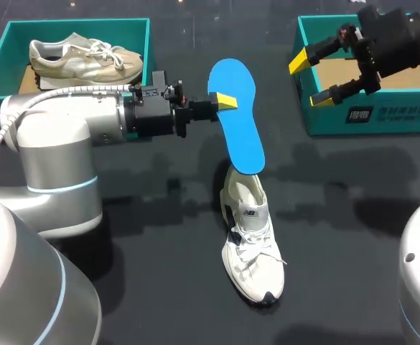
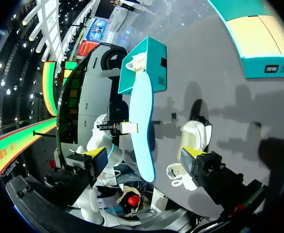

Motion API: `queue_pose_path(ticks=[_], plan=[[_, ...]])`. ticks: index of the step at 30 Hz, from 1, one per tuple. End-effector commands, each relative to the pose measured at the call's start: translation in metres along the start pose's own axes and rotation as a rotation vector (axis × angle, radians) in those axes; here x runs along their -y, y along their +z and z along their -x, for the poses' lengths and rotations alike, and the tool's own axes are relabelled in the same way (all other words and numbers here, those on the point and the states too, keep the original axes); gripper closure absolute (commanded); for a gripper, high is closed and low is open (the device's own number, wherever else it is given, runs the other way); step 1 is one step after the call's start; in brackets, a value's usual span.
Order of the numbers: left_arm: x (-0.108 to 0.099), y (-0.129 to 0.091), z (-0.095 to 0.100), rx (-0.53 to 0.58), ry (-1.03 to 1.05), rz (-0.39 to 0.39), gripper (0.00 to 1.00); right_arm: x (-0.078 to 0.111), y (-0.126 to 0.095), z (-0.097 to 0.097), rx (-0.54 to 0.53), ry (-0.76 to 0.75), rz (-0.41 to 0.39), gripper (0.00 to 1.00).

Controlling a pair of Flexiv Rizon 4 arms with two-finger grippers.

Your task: Take the shoe out of the shoebox, open the shoe tongue, remove and reinsert the insole, then place the shoe into the shoebox

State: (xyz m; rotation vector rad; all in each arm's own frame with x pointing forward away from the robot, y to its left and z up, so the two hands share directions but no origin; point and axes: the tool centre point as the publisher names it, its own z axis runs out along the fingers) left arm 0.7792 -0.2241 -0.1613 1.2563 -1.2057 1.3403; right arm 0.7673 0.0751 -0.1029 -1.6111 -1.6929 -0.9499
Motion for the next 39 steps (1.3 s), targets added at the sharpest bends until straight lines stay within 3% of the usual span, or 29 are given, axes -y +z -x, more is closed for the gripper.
queue_pose_path(ticks=[1, 13, 27, 35, 39], plan=[[0.0, 0.001, 0.001, -0.001, 0.001, -0.001, 1.0, 0.003, -0.002, -0.014, 0.332, 0.025, -0.002, 0.0], [0.0, 0.001, 0.001, -0.001, 0.001, -0.001, 1.0, 0.0, 0.004, -0.037, 0.582, 0.009, -0.051, 0.0], [0.0, 0.001, 0.001, -0.001, 0.001, -0.001, 1.0, 0.022, 0.02, -0.075, 0.845, -0.057, -0.091, 0.0], [0.0, 0.001, 0.001, -0.001, 0.001, -0.001, 1.0, 0.034, 0.043, -0.094, 1.003, -0.058, -0.024, 0.0], [0.0, 0.001, 0.001, -0.001, 0.001, -0.001, 1.0, 0.036, 0.049, -0.096, 1.032, -0.057, -0.004, 0.0]])
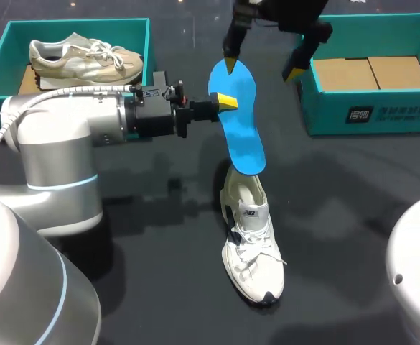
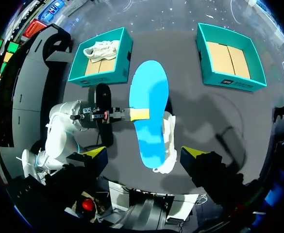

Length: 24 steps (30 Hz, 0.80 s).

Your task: Take the shoe out of the shoebox, open the shoe tongue, remove and reinsert the insole, then place the shoe into the shoebox

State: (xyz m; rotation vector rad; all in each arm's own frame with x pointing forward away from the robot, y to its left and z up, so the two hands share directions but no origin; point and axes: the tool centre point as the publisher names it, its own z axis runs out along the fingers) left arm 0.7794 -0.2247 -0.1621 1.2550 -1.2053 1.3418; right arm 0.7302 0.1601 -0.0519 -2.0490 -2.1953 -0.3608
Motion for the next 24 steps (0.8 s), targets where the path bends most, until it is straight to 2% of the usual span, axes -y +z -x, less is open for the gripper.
queue_pose_path(ticks=[1, 7, 11, 15, 20, 24], plan=[[0.0, 0.001, 0.0, 0.0, 0.0, -0.001, 1.0, 0.003, 0.005, -0.009, 0.321, 0.004, 0.017, 0.0], [0.0, 0.001, 0.0, 0.0, 0.0, -0.001, 1.0, -0.025, 0.013, -0.017, 0.368, 0.023, 0.021, 0.0], [0.0, 0.001, 0.0, 0.0, 0.0, -0.001, 1.0, -0.053, 0.012, -0.022, 0.406, 0.02, 0.037, 0.0], [0.0, 0.001, 0.0, 0.0, 0.0, -0.001, 1.0, -0.093, 0.007, -0.023, 0.467, 0.041, 0.059, 0.0], [0.0, 0.001, 0.0, 0.0, 0.0, -0.001, 1.0, -0.113, 0.006, -0.035, 0.477, 0.039, 0.069, 0.0], [0.0, 0.001, 0.0, 0.0, 0.0, -0.001, 1.0, -0.126, 0.007, -0.044, 0.441, 0.041, 0.057, 0.0]])
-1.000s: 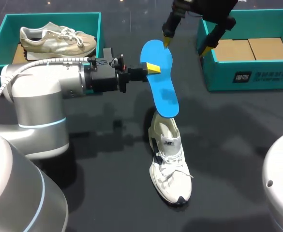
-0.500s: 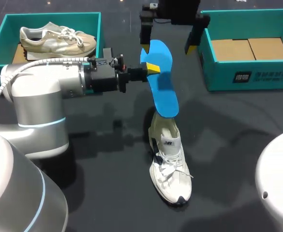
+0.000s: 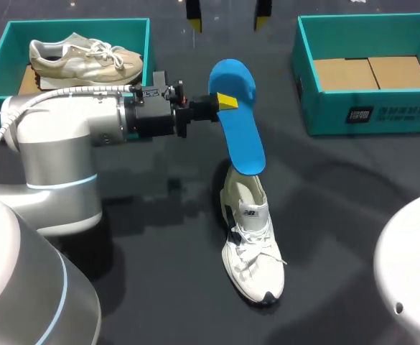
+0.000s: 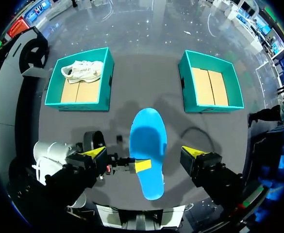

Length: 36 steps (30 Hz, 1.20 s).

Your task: Take the shoe out of the shoebox, open the shoe tongue, remove and reinsert the insole, then place the shoe into the shoebox

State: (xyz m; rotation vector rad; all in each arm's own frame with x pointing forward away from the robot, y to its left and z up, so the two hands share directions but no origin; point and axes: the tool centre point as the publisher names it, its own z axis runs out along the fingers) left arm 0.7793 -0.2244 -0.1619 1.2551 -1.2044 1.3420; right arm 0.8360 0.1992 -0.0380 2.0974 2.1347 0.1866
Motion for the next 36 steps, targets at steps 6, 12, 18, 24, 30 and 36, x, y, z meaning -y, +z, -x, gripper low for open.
queue_pose_path(ticks=[6, 12, 18, 24, 30, 36], plan=[[0.0, 0.001, 0.0, 0.0, 0.0, -0.001, 1.0, -0.023, -0.013, -0.03, 0.078, 0.014, -0.061, 0.0], [0.0, 0.001, 0.0, 0.0, 0.0, -0.001, 1.0, -0.029, -0.021, -0.027, -0.001, 0.048, -0.05, 0.0], [0.0, 0.001, 0.0, 0.0, 0.0, -0.001, 1.0, 0.029, -0.012, -0.008, -0.03, 0.071, -0.046, 0.0], [0.0, 0.001, 0.0, 0.0, 0.0, -0.001, 1.0, 0.159, 0.024, 0.042, -0.059, 0.11, -0.066, 0.0], [0.0, 0.001, 0.0, 0.0, 0.0, -0.001, 1.0, 0.161, 0.023, 0.039, -0.072, 0.128, -0.05, 0.0], [0.0, 0.001, 0.0, 0.0, 0.0, -0.001, 1.0, 0.159, 0.022, 0.038, -0.084, 0.128, -0.042, 0.0]])
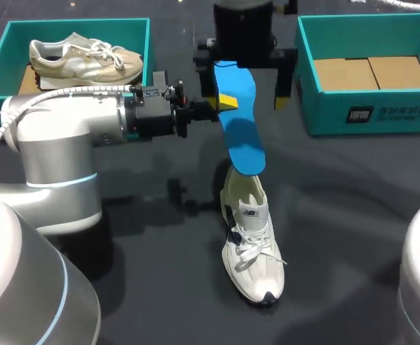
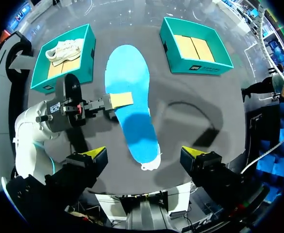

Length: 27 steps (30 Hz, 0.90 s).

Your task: Take the shoe out of the shoebox, open the shoe tongue, remove and reinsert the insole, then place the shoe into the shoebox

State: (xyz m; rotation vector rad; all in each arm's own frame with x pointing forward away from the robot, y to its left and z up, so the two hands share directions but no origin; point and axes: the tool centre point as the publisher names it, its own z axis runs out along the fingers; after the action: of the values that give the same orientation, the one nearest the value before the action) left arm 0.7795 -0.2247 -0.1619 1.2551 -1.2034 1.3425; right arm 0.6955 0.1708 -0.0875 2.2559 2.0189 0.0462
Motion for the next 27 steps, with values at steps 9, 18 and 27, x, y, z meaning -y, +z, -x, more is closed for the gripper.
queue_pose_path(ticks=[9, 18, 27], plan=[[0.0, 0.001, 0.0, 0.001, 0.001, 0.0, 1.0, 0.004, -0.001, 0.016, -0.133, -0.007, 0.031, 0.0], [0.0, 0.001, 0.0, 0.001, 0.001, 0.0, 1.0, -0.001, 0.003, 0.022, -0.202, -0.004, 0.016, 0.0], [0.0, 0.001, 0.0, 0.001, 0.001, 0.0, 1.0, -0.001, 0.004, 0.025, -0.215, -0.002, 0.006, 0.0]])
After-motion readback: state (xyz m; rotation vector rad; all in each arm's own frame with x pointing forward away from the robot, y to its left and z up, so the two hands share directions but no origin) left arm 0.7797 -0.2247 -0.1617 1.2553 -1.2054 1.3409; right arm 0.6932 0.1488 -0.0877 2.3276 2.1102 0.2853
